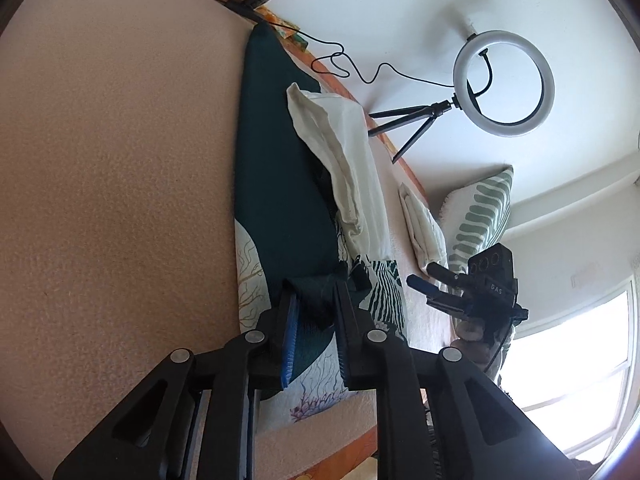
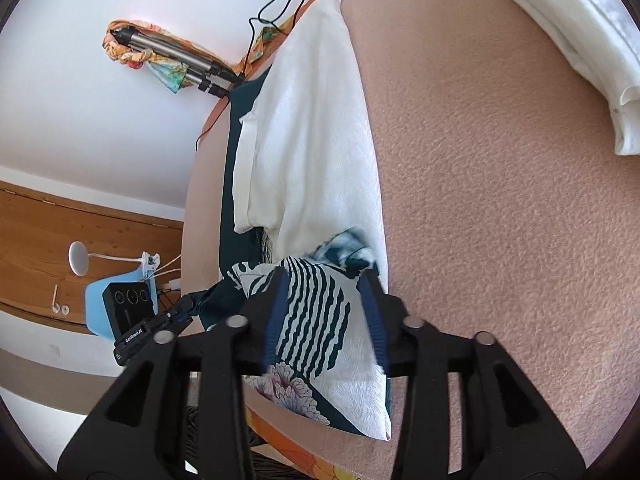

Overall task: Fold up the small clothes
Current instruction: 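Lift the hem with both tools and fold it toward the collar, then open both tools and withdraw from the folded hem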

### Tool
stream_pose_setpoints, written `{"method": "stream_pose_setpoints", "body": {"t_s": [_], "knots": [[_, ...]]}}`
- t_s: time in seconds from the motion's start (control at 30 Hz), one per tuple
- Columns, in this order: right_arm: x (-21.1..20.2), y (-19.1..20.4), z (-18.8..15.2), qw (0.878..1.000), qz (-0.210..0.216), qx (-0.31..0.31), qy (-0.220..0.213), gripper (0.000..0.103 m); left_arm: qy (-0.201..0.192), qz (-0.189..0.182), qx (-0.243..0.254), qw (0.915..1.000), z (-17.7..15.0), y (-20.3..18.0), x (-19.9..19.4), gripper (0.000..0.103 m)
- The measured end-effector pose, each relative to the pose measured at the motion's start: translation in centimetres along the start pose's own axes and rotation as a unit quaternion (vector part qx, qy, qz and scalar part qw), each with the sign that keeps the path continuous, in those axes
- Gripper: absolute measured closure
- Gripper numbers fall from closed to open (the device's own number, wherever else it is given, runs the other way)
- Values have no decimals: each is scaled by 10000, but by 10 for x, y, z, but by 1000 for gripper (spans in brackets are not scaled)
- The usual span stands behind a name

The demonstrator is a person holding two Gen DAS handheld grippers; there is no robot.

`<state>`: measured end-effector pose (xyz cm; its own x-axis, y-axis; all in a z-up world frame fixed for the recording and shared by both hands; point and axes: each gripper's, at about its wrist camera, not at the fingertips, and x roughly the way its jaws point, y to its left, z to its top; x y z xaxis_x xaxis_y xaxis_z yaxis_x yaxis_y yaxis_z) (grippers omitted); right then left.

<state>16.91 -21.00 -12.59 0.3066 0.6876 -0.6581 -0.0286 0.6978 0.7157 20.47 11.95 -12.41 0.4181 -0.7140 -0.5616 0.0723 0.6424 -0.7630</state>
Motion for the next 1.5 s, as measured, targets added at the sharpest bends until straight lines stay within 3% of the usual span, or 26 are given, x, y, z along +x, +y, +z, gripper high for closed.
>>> {"method": "stream_pose_setpoints", "body": {"t_s": [0.07, 0.17, 0.4, 0.57, 0.67, 0.83, 0.97, 1.03, 1.2, 1.33, 1.5], "knots": [[-11, 3, 1, 9999, 49, -103, -104, 45, -81, 65, 217, 9997, -1, -8, -4, 80], [-25, 13, -4, 9980, -304, -469, -287, 45, -164, 285, 460, 9984, -3, -13, -9, 80], [-3, 20, -25, 9862, -1172, -1170, 26, 45, 99, 604, 762, 9952, -22, -15, 8, 80], [7, 40, -33, 9624, -1928, -1901, -233, 45, 119, 829, 1376, 9869, -30, -36, 17, 80], [6, 63, -46, 9504, -1810, -2495, -422, 48, 165, 999, 1966, 9752, -42, -54, 24, 80], [28, 91, -71, 9370, -1299, -3243, 22, 60, 453, 1051, 2227, 9682, -56, -59, 41, 80], [55, 96, -87, 9173, -1583, -3624, 458, 60, 555, 1444, 2339, 9599, -61, -50, 46, 80], [65, 92, -89, 9075, -1984, -3669, 490, 63, 517, 1441, 2386, 9590, -61, -47, 43, 80], [60, 87, -70, 9109, -2271, -3441, 193, 64, 458, 1429, 2262, 9624, -60, -42, 38, 80], [53, 81, -53, 9067, -2643, -3286, -81, 64, 374, 1609, 2329, 9584, -57, -43, 37, 80], [36, 84, -39, 9108, -2643, -3146, -390, 64, 81, 1548, 1981, 9678, -35, -38, 22, 80]]}}
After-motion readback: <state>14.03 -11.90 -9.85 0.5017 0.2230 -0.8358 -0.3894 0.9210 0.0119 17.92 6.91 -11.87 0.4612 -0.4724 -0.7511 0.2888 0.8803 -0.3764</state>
